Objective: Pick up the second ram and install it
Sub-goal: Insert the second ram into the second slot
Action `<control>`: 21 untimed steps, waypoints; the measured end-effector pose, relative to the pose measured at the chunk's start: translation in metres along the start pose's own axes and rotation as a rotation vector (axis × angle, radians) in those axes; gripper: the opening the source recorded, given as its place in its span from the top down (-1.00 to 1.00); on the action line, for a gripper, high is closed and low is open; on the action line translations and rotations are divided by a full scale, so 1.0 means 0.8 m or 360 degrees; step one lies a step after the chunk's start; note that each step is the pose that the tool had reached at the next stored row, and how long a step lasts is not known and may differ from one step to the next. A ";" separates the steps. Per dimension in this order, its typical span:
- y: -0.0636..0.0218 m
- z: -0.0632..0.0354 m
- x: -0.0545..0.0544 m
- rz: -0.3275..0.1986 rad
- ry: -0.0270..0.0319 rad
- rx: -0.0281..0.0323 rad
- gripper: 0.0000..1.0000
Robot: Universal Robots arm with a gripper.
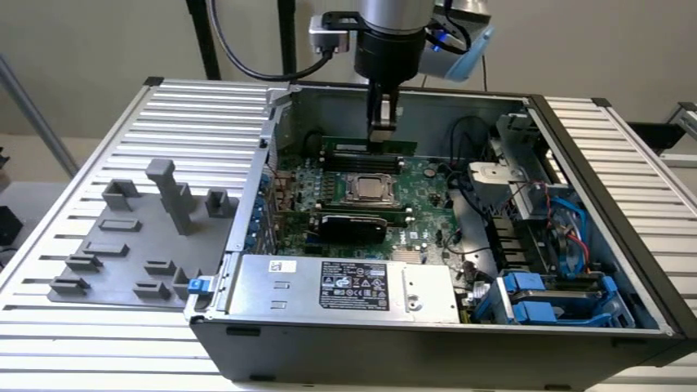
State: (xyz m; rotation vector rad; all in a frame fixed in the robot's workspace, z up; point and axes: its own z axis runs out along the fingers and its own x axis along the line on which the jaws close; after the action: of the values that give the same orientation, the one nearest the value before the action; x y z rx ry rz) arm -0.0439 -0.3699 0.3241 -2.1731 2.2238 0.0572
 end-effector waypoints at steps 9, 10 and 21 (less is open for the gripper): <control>0.000 0.017 0.010 -0.0014 0.00015 -0.00007 1.00; 0.000 0.019 0.010 -0.0017 0.00019 -0.00008 1.00; 0.000 0.043 0.015 -0.0033 0.00052 -0.00015 1.00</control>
State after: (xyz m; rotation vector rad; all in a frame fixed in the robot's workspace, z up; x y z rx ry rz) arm -0.0441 -0.3803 0.2890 -2.1980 2.2030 0.0542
